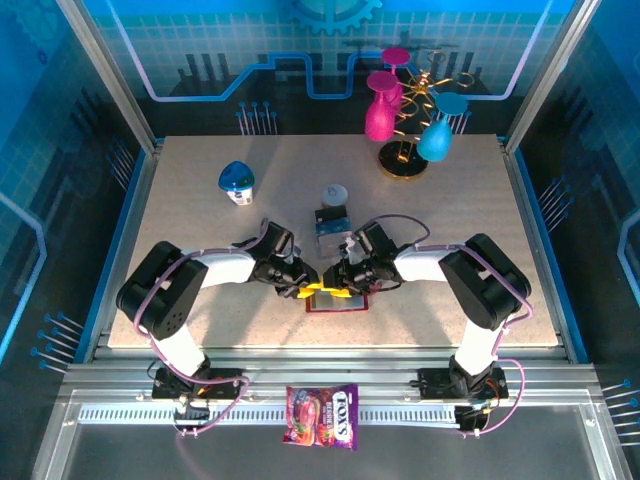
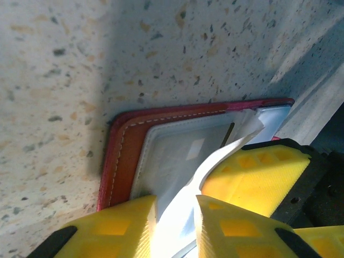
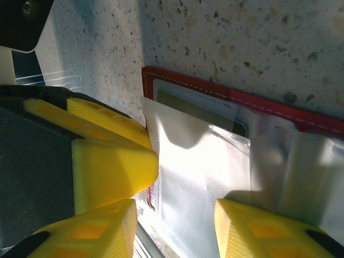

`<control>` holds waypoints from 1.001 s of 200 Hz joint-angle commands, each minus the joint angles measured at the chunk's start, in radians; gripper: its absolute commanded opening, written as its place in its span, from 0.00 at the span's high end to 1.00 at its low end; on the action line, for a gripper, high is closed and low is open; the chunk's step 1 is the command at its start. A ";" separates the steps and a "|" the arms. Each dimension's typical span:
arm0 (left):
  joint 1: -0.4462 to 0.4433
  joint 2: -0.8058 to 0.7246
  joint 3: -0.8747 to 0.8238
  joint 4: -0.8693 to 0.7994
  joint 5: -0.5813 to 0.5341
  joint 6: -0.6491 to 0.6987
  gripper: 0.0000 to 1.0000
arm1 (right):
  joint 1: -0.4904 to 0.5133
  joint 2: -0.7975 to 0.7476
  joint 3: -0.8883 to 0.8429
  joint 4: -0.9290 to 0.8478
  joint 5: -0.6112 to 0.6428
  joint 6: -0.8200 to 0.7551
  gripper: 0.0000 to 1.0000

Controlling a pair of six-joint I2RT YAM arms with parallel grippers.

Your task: Take the credit cards out of the card holder

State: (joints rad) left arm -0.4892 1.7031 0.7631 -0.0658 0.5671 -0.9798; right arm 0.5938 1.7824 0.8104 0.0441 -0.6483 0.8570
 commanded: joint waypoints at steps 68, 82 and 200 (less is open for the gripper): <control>-0.013 0.013 0.011 0.046 0.046 -0.032 0.81 | -0.010 -0.027 -0.027 -0.032 0.008 0.014 0.56; -0.015 0.011 0.013 0.060 0.056 -0.040 0.81 | -0.011 -0.043 -0.024 -0.042 0.012 0.014 0.56; -0.069 0.023 0.154 0.016 0.077 -0.026 0.69 | -0.167 -0.371 0.026 -0.445 0.208 -0.193 0.00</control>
State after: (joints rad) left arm -0.5301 1.7046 0.8680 -0.0238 0.6083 -1.0042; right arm 0.4885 1.4796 0.8246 -0.2760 -0.4786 0.7376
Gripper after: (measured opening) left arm 0.300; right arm 0.996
